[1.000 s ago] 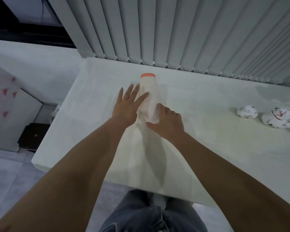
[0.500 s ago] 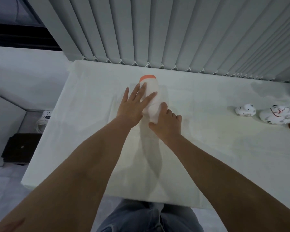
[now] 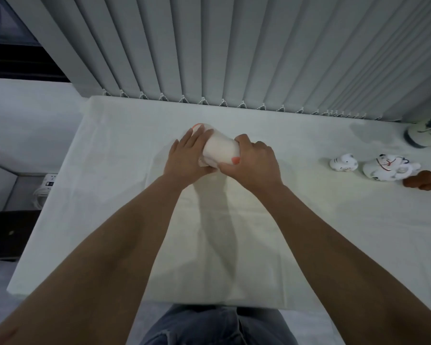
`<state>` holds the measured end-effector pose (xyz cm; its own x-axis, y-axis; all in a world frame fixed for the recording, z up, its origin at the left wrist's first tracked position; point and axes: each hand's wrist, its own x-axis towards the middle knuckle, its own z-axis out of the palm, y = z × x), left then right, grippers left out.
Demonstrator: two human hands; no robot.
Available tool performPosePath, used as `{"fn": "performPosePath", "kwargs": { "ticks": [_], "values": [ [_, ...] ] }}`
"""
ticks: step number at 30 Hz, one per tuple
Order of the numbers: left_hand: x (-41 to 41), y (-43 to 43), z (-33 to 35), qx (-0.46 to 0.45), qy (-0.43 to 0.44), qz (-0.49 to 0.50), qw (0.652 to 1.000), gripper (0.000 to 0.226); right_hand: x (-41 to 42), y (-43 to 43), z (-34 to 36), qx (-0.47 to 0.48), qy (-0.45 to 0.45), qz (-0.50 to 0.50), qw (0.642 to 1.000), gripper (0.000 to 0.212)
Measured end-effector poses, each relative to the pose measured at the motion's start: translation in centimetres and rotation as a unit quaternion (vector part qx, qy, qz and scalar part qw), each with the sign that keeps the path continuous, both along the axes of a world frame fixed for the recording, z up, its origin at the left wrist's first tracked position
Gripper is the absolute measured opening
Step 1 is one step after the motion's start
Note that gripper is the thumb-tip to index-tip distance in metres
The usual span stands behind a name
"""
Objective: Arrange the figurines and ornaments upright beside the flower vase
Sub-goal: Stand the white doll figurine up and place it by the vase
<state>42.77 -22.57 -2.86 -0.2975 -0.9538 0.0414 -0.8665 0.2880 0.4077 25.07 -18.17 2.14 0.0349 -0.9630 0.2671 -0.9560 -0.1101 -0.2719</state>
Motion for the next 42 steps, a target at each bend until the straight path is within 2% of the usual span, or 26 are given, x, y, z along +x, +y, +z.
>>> {"fn": "performPosePath", "kwargs": {
  "ticks": [4,9,13,17,24,26,29,31,32,36,38,42],
  "values": [
    [-1.2,0.0,1.3,0.005,0.096,-0.005,0.995,0.093,-1.4,-0.4,1.9,0.012,-0.092,-0.002,0.996,0.058],
    [-2.8,0.1,3.6,0.109,0.215,-0.028,0.970,0.064,-3.0,-0.9,3.8,-0.005,-0.136,-0.039,0.990,0.059],
    [-3.8,0.5,3.3,0.191,0.241,-0.009,0.951,0.068,-3.9,-1.1,4.5,-0.010,-0.104,-0.072,0.992,0.066],
    [-4.7,0.8,3.0,0.262,0.284,-0.007,0.922,0.071,-4.1,-1.1,4.5,-0.028,-0.084,-0.090,0.992,0.062],
    [-5.2,1.3,2.7,0.287,0.297,-0.014,0.911,0.078,-4.8,-0.5,3.8,-0.024,-0.098,-0.083,0.991,0.061],
    [-5.2,1.3,2.6,0.289,0.297,-0.018,0.910,0.079,-5.2,-0.2,3.6,-0.021,-0.154,-0.103,0.982,0.058],
    [-5.1,1.2,2.7,0.292,0.296,-0.027,0.909,0.074,-6.6,0.4,2.2,-0.016,-0.329,-0.145,0.933,0.048],
    [-5.1,1.1,2.6,0.293,0.293,-0.027,0.910,0.071,-7.8,1.0,0.6,0.025,-0.372,-0.152,0.915,0.042],
    [-5.1,1.2,2.6,0.293,0.293,-0.026,0.910,0.071,-8.3,1.2,-0.3,0.068,-0.376,-0.145,0.913,0.046],
    [-5.2,1.3,2.4,0.289,0.303,-0.015,0.908,0.071,-8.5,2.3,-3.1,0.252,-0.319,-0.046,0.913,0.082],
    [-5.3,1.5,2.4,0.286,0.309,-0.007,0.907,0.069,-8.0,2.6,-3.6,0.271,-0.313,-0.003,0.910,0.085],
    [-5.6,2.0,2.8,0.267,0.321,0.004,0.909,0.070,-7.2,2.4,-3.8,0.245,-0.287,-0.011,0.926,0.079]
  ]
}}
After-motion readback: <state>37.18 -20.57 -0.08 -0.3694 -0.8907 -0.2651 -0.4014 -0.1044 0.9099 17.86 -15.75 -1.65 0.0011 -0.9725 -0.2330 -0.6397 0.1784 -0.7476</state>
